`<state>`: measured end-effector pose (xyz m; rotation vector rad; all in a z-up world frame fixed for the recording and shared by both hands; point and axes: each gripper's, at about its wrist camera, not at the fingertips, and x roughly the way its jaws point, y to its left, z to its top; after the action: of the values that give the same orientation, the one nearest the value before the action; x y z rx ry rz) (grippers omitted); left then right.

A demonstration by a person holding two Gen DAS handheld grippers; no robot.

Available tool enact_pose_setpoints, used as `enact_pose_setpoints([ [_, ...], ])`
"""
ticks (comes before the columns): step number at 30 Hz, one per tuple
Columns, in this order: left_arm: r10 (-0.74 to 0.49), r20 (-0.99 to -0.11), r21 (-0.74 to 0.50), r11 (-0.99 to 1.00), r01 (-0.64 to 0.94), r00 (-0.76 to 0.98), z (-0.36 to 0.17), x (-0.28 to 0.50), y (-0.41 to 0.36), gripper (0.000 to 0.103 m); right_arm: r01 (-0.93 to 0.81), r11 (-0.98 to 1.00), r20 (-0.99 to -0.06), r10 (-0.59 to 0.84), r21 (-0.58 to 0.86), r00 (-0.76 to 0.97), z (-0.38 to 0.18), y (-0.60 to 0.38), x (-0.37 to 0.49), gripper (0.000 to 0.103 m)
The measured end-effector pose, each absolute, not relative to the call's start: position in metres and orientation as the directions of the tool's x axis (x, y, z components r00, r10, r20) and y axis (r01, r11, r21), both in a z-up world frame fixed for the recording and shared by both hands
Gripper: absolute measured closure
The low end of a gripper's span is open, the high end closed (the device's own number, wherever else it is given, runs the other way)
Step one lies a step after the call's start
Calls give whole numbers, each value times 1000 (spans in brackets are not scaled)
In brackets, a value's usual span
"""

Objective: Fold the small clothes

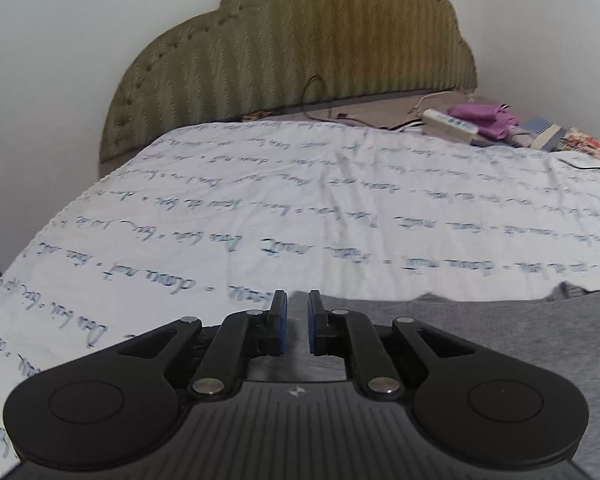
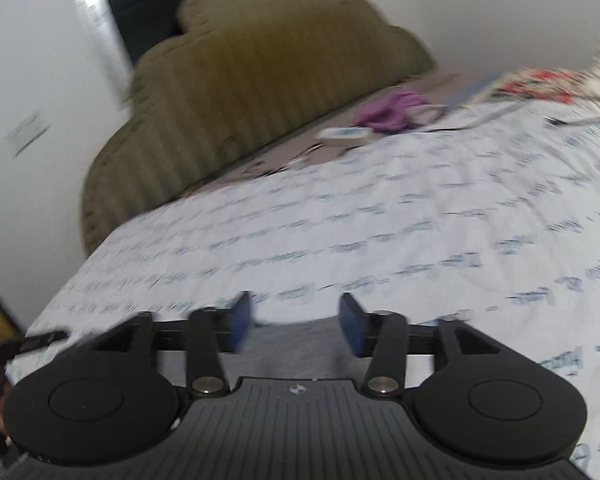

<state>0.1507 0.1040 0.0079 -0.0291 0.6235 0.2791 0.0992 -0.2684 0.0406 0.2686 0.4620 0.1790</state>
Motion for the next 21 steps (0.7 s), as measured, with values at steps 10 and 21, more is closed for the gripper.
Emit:
enact_pose_setpoints([
  [10,231,-630,82,969,-232,741,-36,157,76,45,-122,980,-589,192,157,785,-7,-218,127,38],
  [21,207,-620,15,967,-253,757,-42,160,90,52,-142,967,-500,232,211,834,-29,-231,116,37],
])
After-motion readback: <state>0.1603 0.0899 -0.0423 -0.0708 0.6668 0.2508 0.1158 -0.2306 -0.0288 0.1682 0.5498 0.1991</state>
